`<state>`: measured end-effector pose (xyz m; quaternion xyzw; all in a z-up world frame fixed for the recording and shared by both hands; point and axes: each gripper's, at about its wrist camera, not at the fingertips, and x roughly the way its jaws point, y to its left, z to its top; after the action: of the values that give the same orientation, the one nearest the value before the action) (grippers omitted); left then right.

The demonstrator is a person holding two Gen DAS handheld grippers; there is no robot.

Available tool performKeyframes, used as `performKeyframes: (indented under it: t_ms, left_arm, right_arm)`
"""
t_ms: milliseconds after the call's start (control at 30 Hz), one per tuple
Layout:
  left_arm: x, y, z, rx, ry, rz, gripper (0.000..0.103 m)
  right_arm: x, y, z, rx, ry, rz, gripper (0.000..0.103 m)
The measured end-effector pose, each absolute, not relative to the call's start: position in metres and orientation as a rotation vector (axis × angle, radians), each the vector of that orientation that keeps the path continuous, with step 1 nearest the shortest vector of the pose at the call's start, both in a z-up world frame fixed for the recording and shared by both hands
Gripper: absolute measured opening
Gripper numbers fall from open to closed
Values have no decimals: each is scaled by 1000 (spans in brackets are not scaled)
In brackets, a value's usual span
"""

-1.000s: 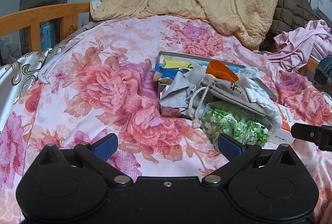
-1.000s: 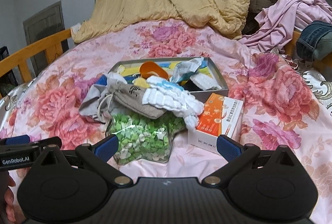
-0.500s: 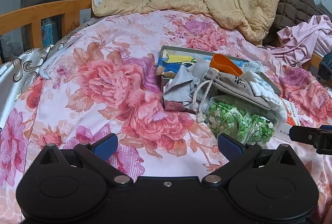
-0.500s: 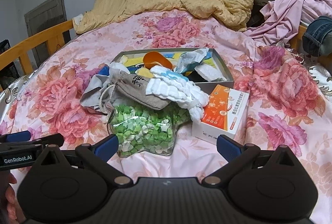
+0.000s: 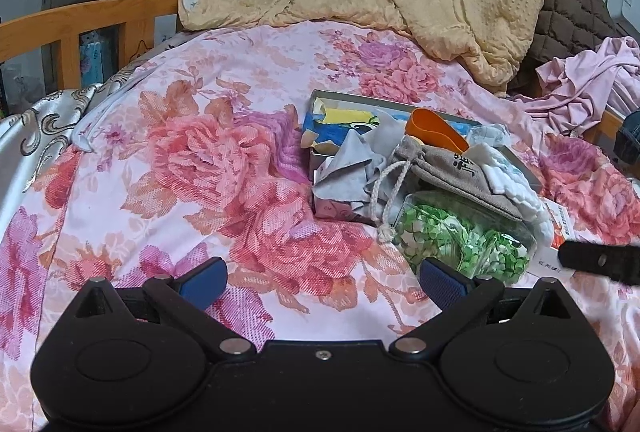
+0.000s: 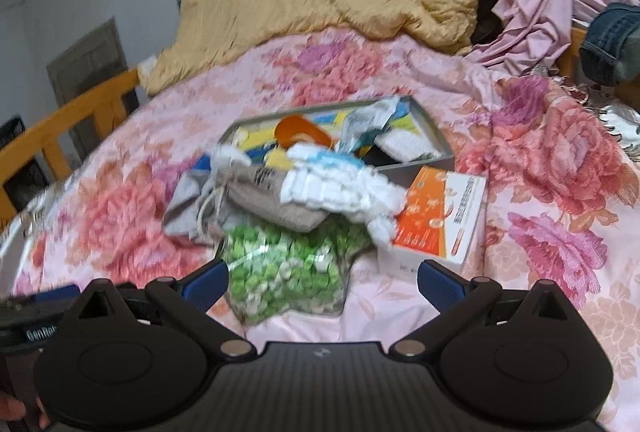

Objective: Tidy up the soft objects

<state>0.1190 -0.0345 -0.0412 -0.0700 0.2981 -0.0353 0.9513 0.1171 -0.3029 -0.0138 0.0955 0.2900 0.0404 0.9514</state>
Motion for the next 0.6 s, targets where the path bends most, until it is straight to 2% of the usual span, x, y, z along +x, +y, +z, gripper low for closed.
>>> performKeyframes:
  t_ms: [600]
  left_arm:
    - [165, -59, -12, -142, 561, -220, 102]
  right_arm:
    - [169, -342, -19, 278, 565, 39, 103]
